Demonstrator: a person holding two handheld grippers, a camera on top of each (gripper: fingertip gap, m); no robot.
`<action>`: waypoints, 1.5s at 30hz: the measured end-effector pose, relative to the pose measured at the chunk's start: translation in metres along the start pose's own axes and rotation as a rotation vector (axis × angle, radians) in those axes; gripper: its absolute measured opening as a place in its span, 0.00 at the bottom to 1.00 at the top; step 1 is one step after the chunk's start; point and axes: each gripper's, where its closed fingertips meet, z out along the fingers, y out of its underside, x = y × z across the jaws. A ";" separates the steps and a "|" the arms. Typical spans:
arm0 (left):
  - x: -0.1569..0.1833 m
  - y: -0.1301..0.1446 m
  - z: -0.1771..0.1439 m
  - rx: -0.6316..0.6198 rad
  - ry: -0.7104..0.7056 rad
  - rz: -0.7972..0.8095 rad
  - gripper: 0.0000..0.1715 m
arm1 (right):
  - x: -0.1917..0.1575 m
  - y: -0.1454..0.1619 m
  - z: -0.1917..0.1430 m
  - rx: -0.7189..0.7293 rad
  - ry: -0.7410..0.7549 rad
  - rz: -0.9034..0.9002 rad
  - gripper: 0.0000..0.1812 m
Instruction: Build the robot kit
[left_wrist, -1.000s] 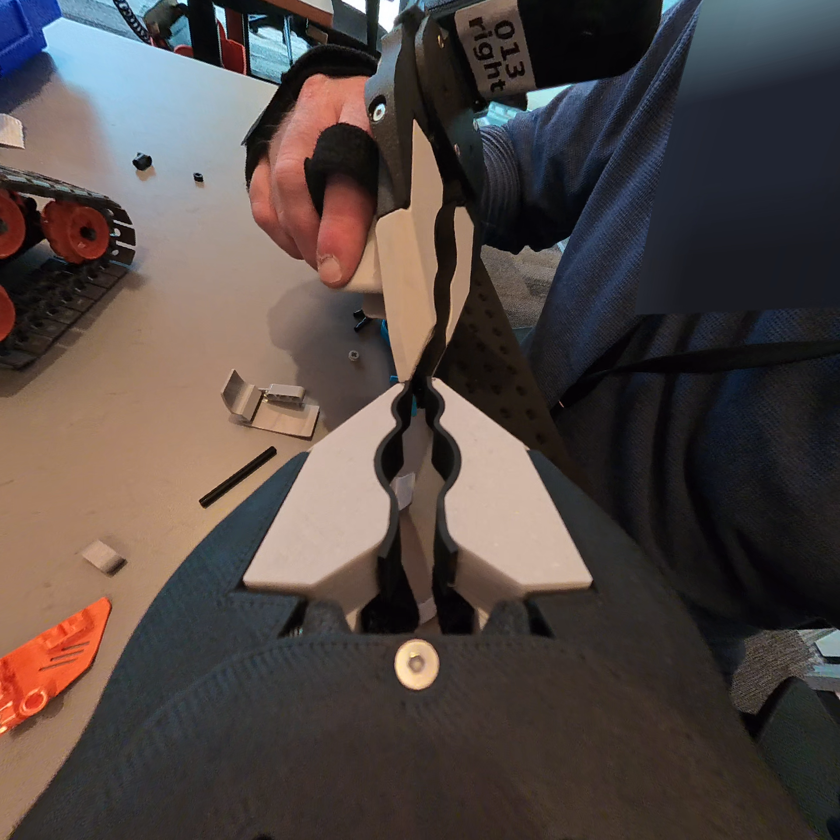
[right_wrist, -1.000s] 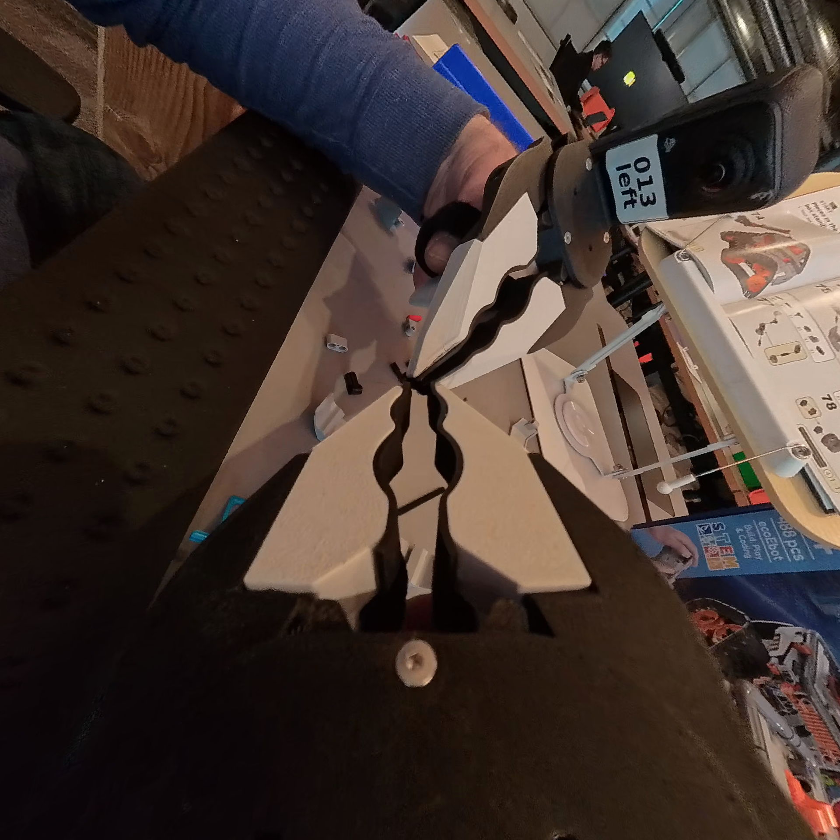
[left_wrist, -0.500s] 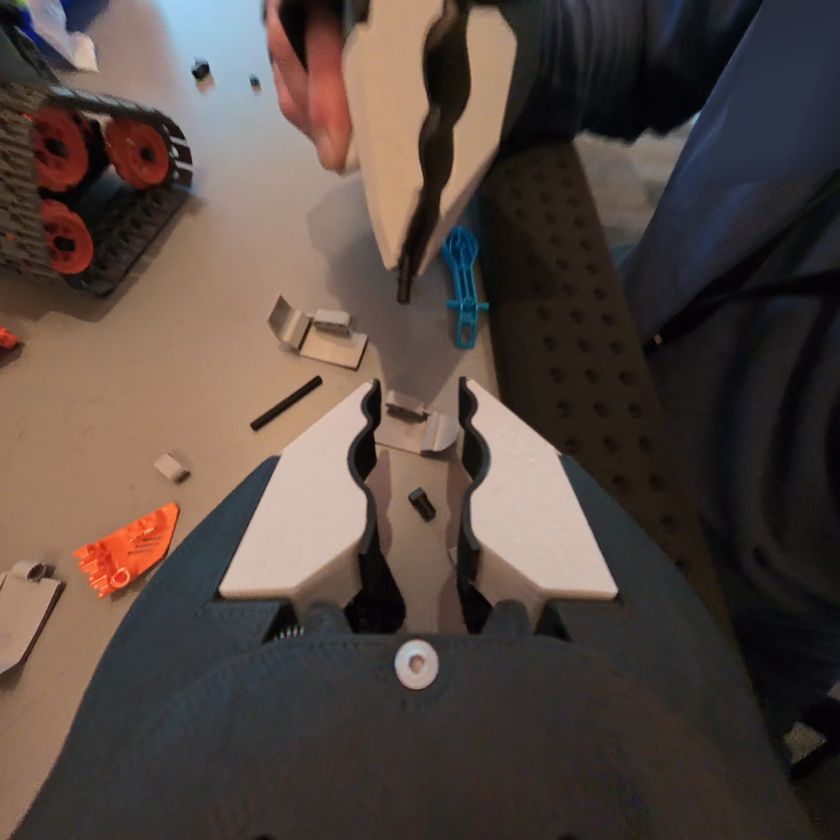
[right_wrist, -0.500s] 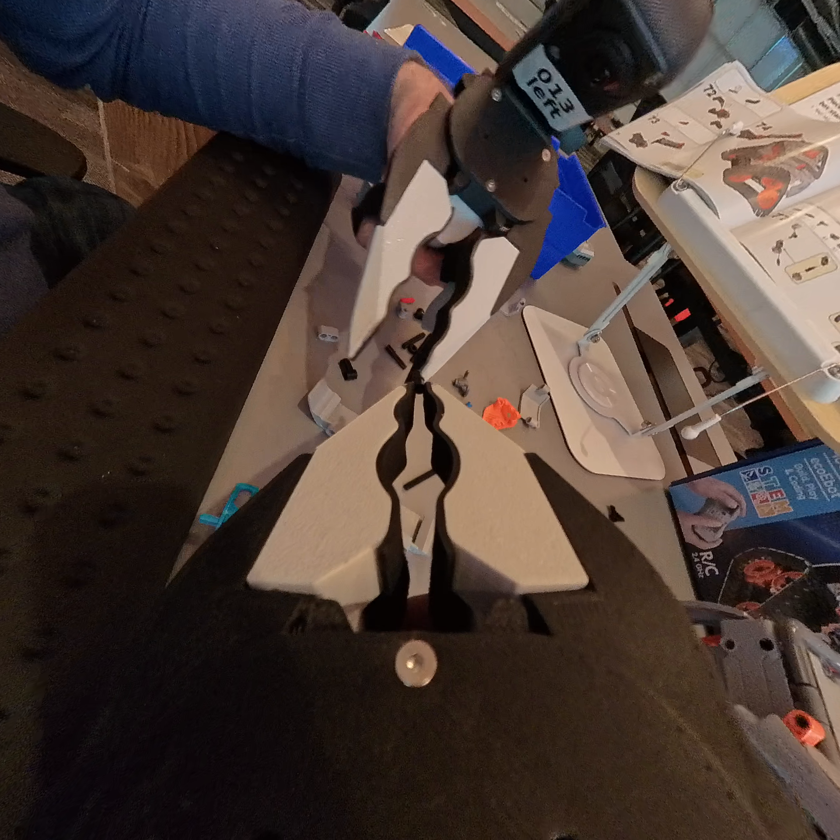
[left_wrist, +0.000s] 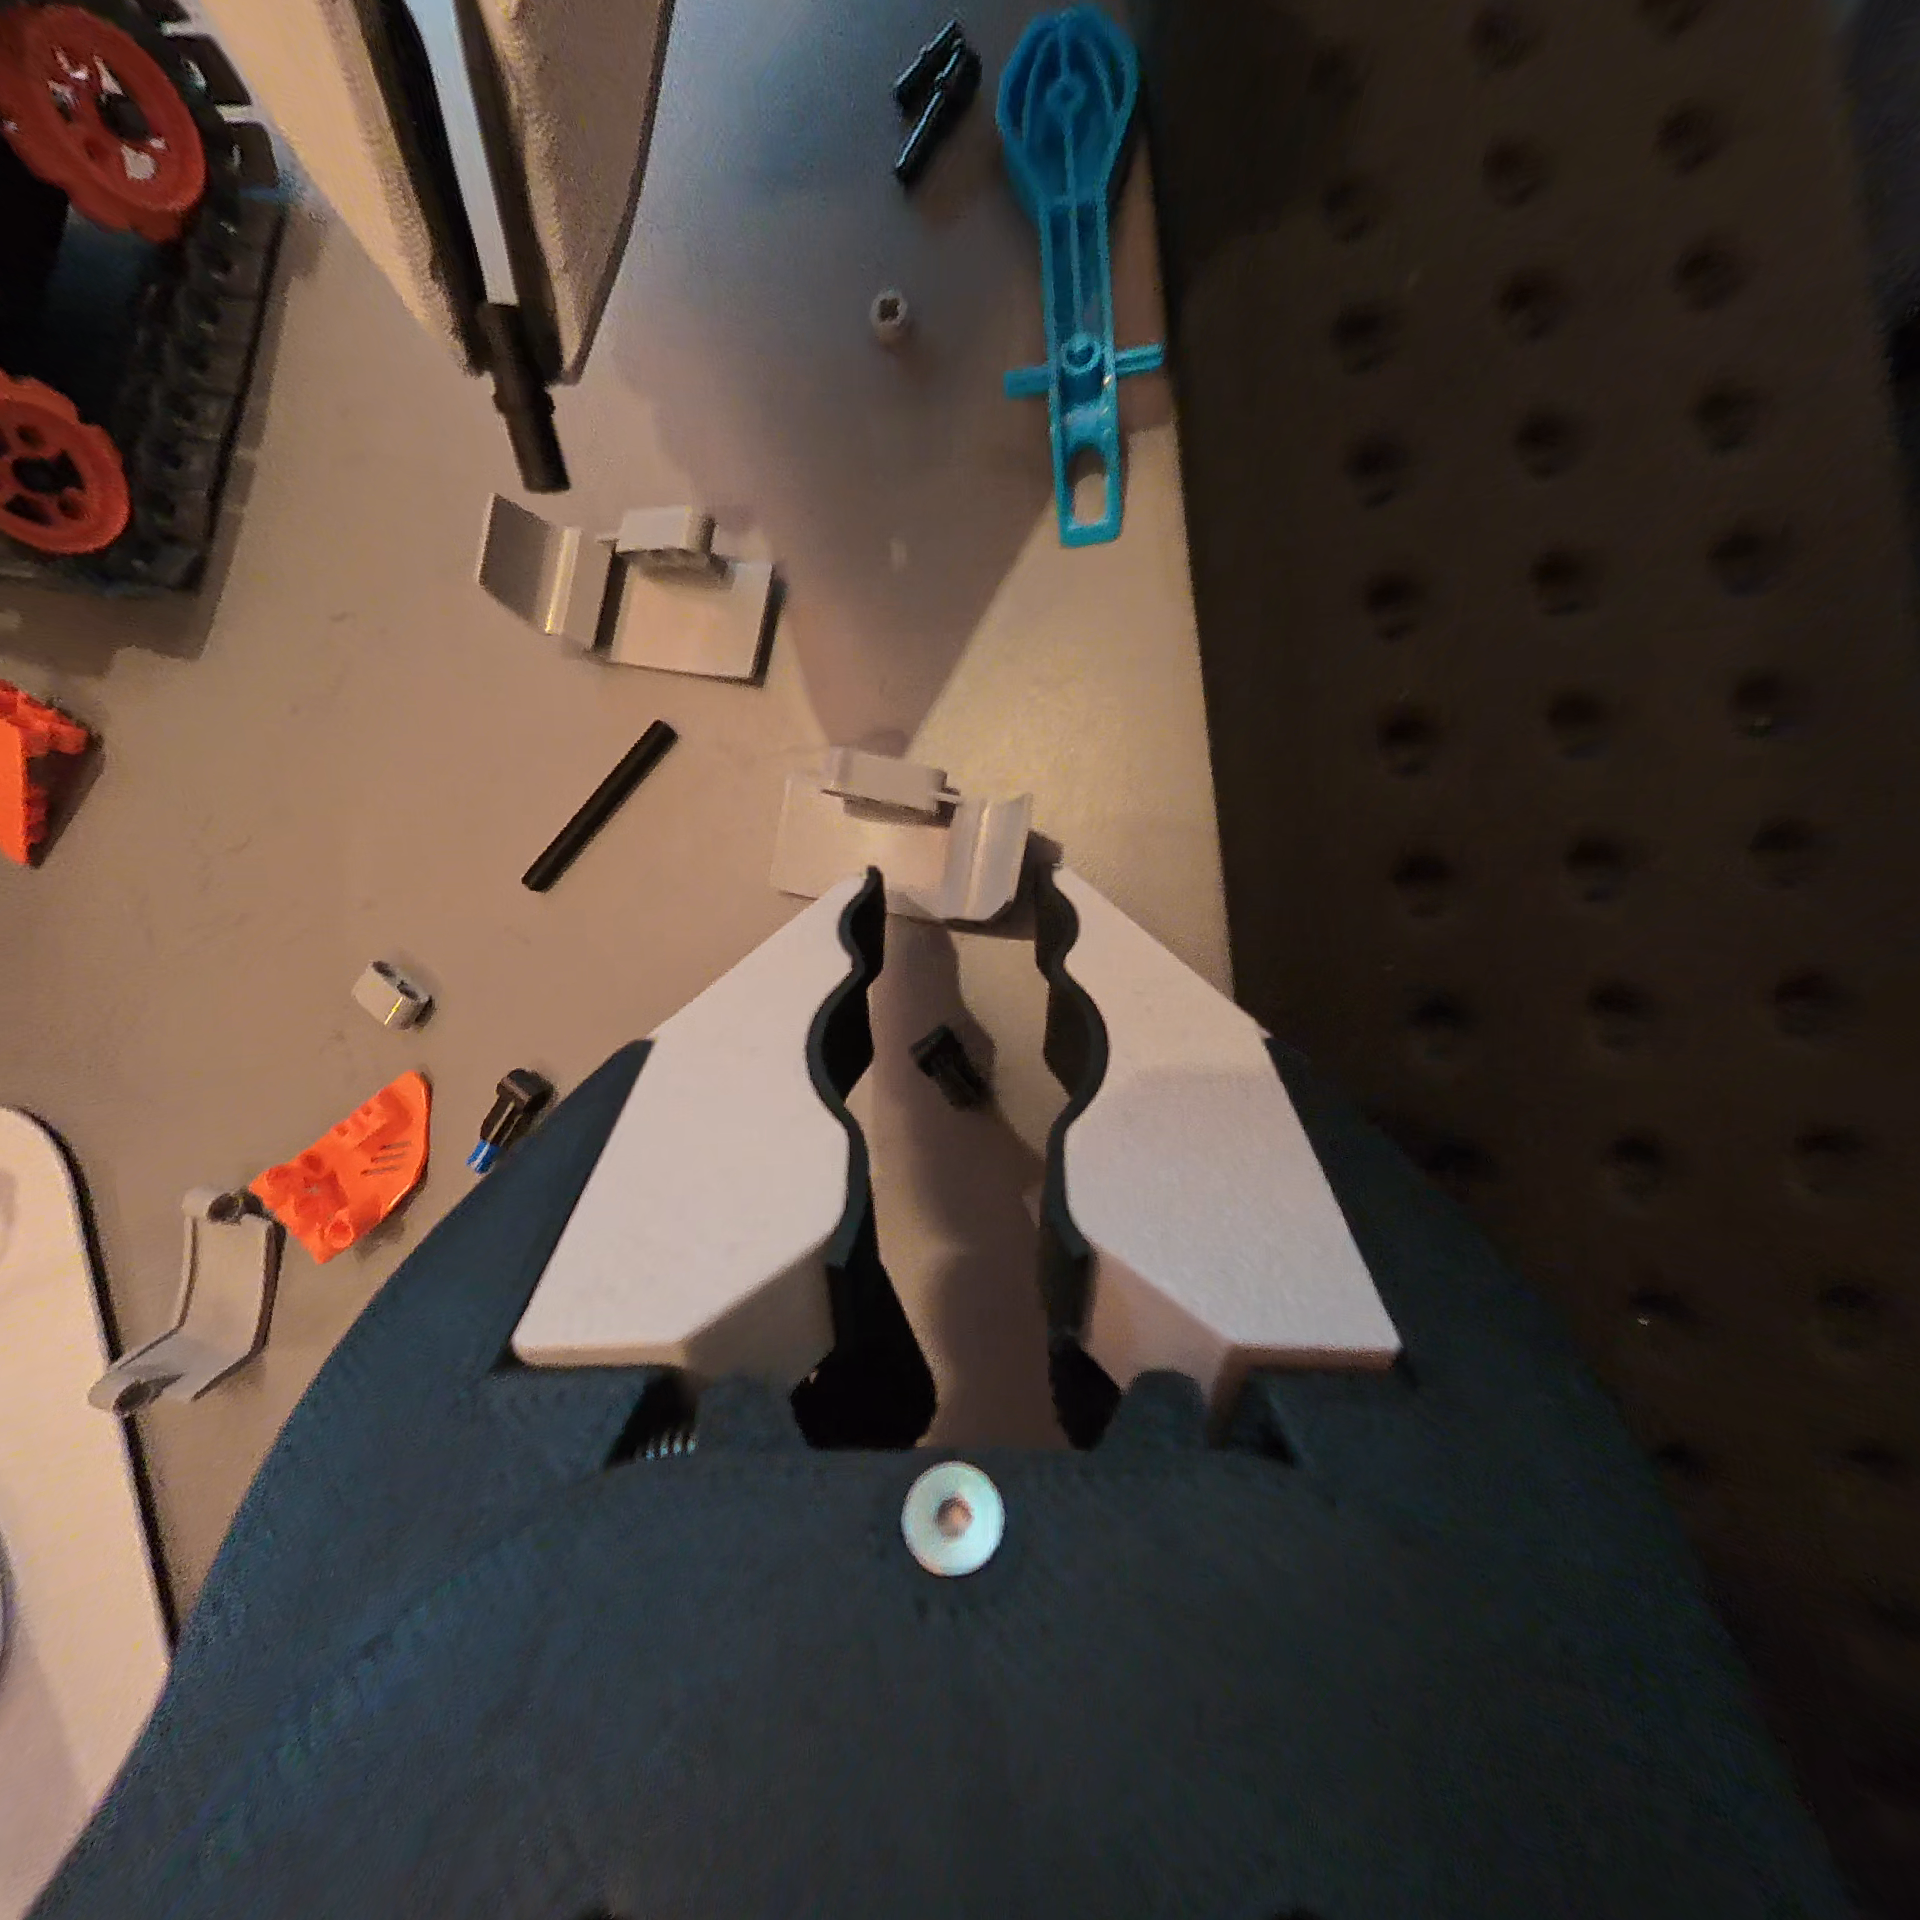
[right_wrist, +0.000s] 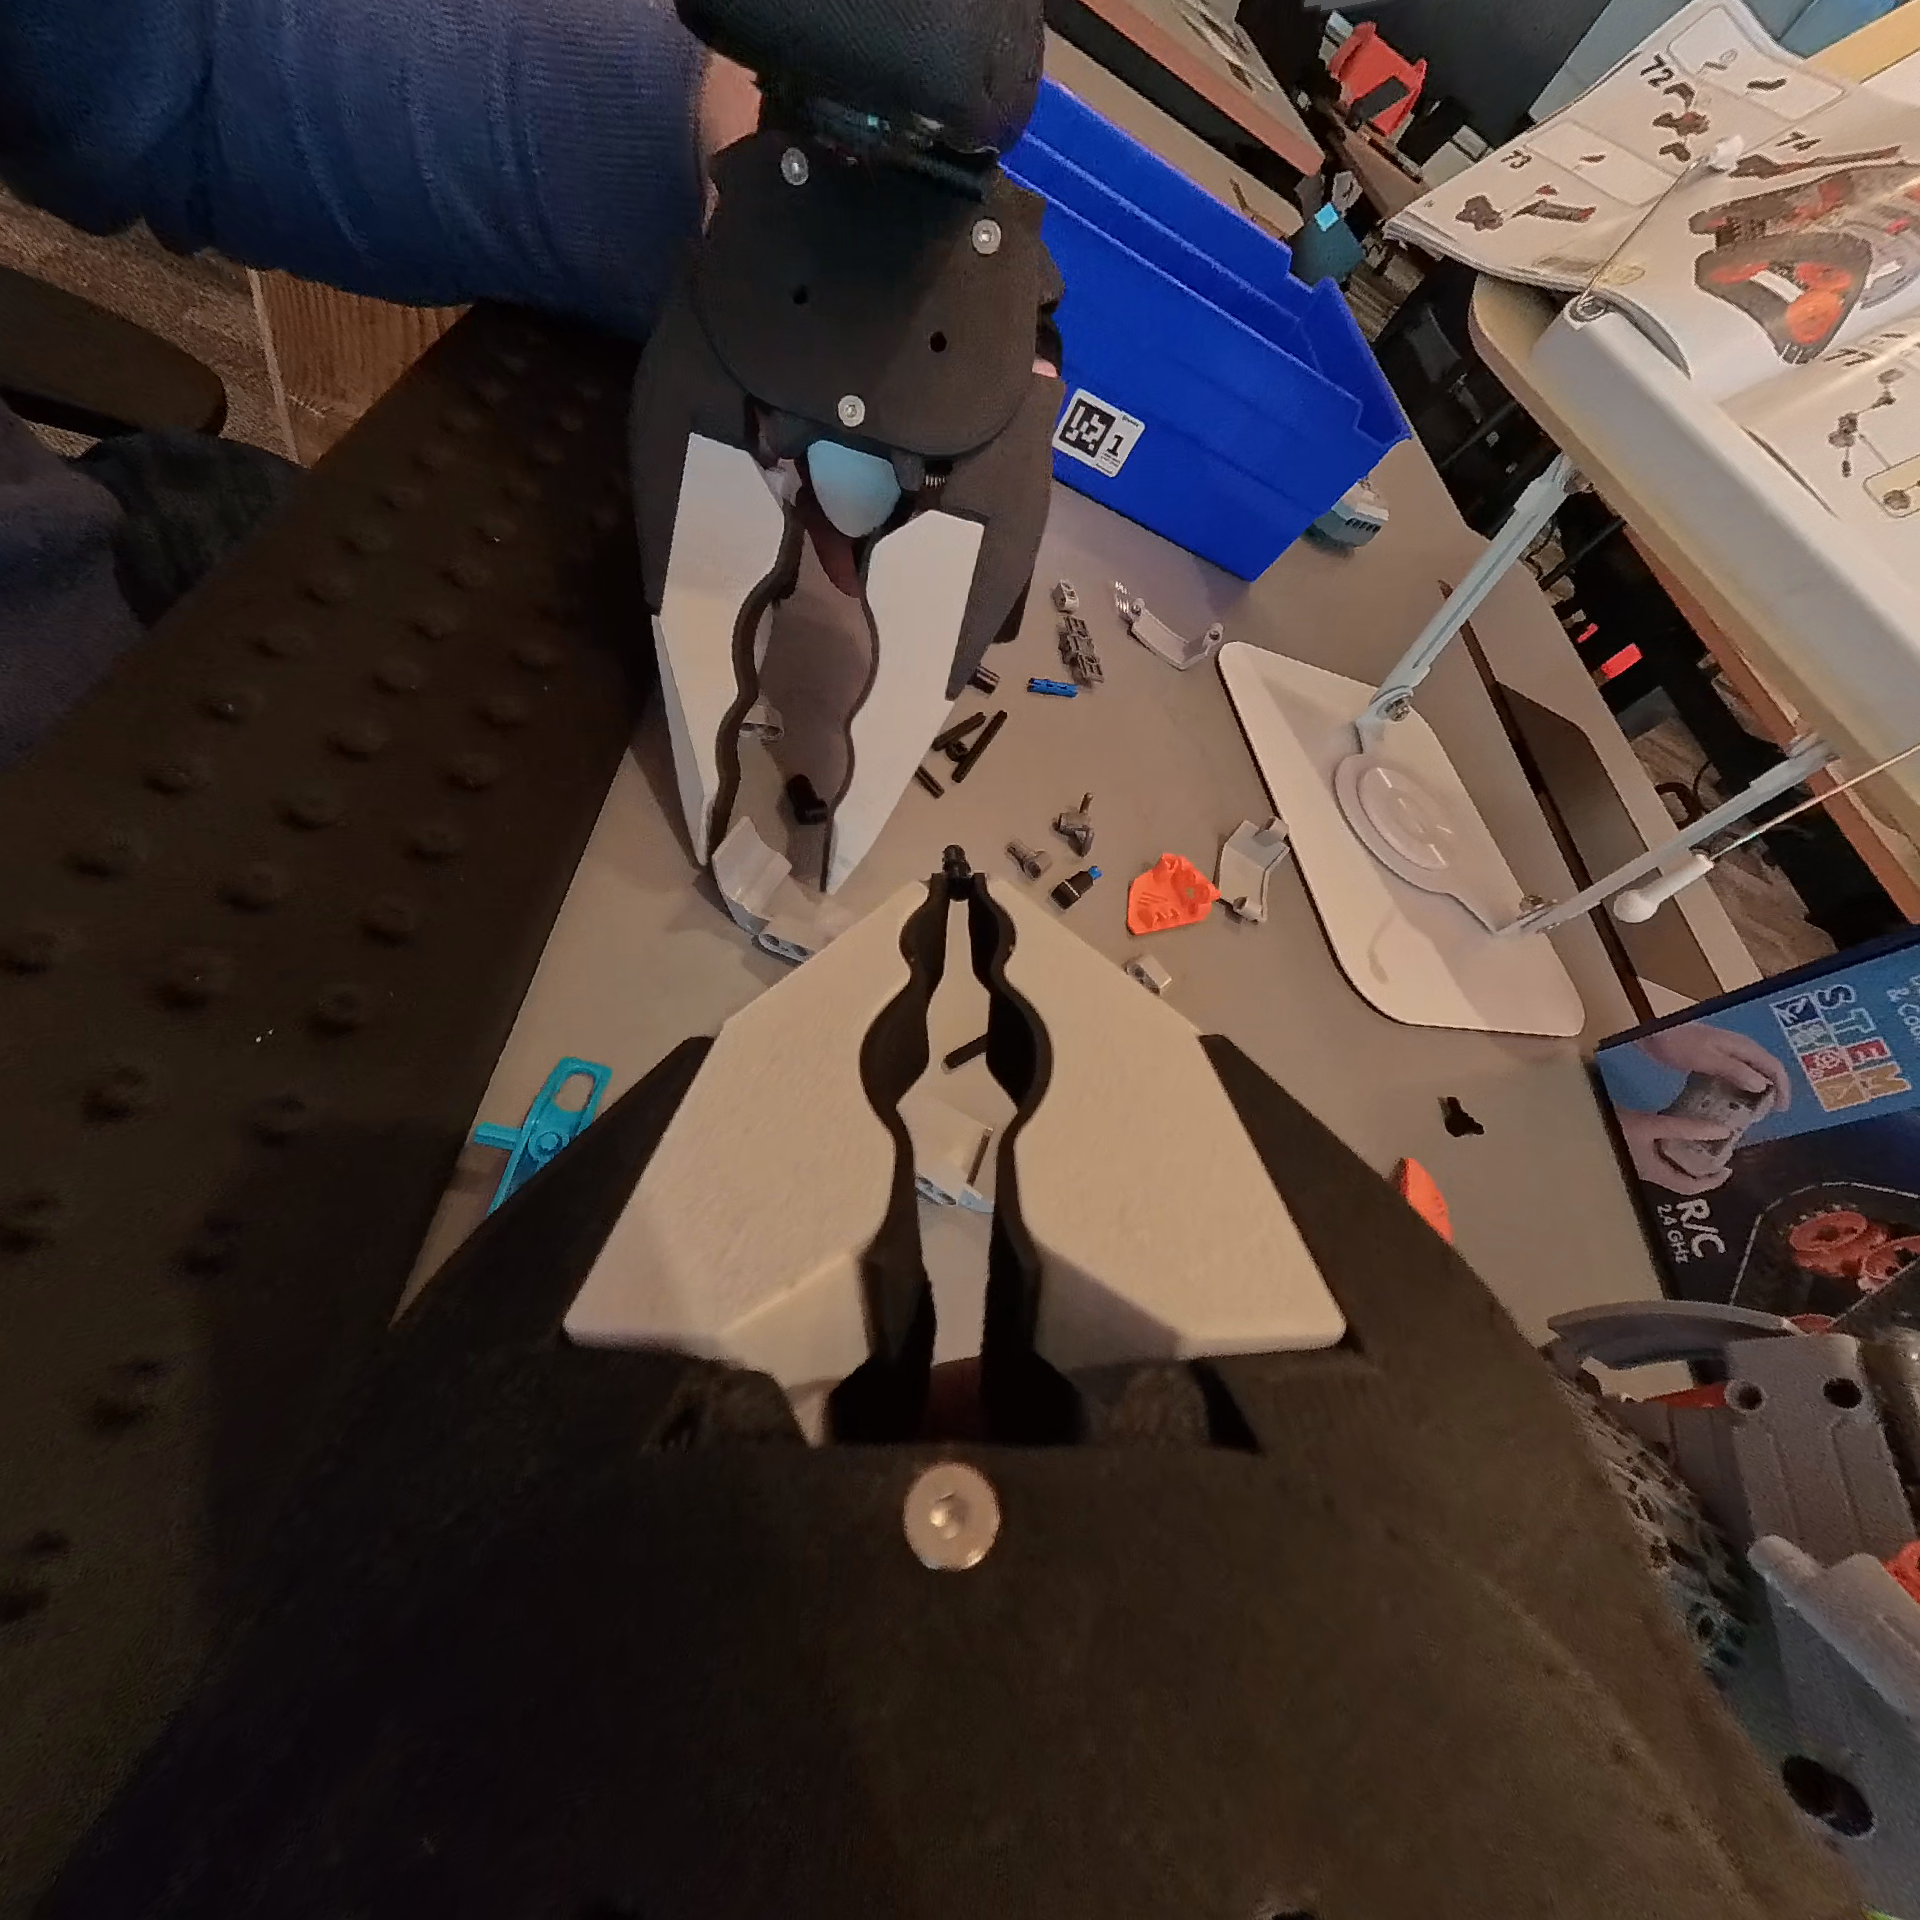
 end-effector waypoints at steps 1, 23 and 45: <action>-0.002 0.003 0.002 -0.026 -0.022 0.012 0.13 | 0.000 0.000 0.000 -0.001 0.000 0.004 0.00; -0.025 -0.010 0.002 0.133 -0.170 -0.183 0.03 | -0.007 0.019 0.009 -0.052 -0.063 0.105 0.00; -0.022 -0.028 -0.006 0.297 -0.131 -0.253 0.02 | -0.014 0.036 0.018 -0.128 -0.094 0.102 0.00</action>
